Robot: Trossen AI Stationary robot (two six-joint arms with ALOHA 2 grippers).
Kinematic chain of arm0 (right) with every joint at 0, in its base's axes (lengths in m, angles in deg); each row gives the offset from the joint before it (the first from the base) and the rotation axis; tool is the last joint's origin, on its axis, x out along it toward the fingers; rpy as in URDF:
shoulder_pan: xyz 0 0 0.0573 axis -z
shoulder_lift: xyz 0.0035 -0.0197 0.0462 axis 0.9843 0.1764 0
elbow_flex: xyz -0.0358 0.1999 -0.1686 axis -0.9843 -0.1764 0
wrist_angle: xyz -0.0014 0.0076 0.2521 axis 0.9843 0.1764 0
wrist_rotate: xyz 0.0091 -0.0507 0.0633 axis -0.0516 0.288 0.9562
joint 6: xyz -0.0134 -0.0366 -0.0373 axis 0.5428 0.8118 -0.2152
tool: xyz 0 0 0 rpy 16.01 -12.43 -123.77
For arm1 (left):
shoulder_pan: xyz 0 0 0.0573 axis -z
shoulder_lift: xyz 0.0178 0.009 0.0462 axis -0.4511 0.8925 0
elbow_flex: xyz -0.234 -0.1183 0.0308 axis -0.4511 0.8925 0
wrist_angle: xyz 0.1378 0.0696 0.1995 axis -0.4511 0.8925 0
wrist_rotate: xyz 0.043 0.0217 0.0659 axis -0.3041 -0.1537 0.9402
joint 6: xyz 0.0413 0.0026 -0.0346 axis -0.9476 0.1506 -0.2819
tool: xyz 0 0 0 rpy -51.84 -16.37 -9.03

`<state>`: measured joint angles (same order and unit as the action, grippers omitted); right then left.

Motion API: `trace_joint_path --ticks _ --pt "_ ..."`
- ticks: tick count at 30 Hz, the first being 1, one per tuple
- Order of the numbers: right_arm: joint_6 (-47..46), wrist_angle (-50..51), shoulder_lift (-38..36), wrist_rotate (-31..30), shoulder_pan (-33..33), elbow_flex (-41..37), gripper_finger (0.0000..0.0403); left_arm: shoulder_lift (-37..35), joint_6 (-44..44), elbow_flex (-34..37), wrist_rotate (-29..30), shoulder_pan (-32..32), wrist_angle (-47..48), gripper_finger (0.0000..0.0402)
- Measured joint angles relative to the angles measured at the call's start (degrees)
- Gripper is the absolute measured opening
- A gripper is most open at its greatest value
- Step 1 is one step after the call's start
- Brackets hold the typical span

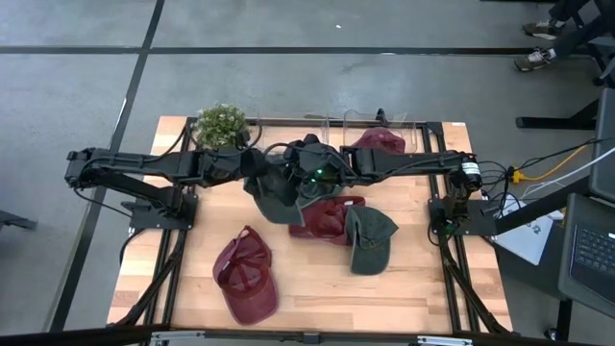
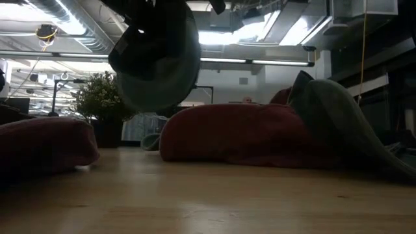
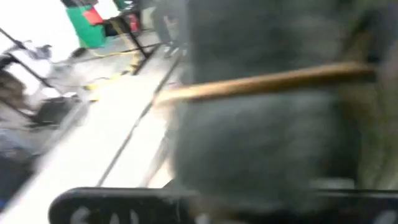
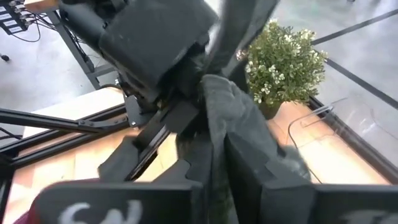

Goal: Pick & Place hat
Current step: Put the bottom left gray cap into the left transparent bin

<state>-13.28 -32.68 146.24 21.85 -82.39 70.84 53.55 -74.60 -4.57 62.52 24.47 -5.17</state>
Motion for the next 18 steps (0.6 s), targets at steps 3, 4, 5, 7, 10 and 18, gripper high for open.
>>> trace_joint_path --ticks 3,4,5,7,10,18 --pt "-1.85 0.45 0.0 2.05 0.24 0.0 0.0086 -2.12 -3.74 0.0 4.38 0.43 2.67 0.0005" --pt "-2.34 0.67 -0.1 3.41 0.44 0.0 0.0099 -3.16 -4.84 0.0 5.66 0.59 3.55 0.0005" --pt "-3.02 0.78 -0.16 4.88 0.67 0.0 0.0113 -4.29 -6.0 0.0 6.76 0.78 4.4 0.0004" --pt "-4.83 0.7 -0.28 8.31 1.2 0.03 0.0144 -6.74 -8.12 0.0 8.09 0.94 5.69 0.0004" --pt "-6.24 0.68 -0.63 13.96 2.1 0.03 0.0192 -10.89 -11.68 0.0 8.08 1.11 6.1 0.0004" --pt "-3.84 0.67 -0.74 18.92 3.53 0.03 0.0274 -20.88 -15.51 0.0 -0.93 1.11 1.64 0.0003"
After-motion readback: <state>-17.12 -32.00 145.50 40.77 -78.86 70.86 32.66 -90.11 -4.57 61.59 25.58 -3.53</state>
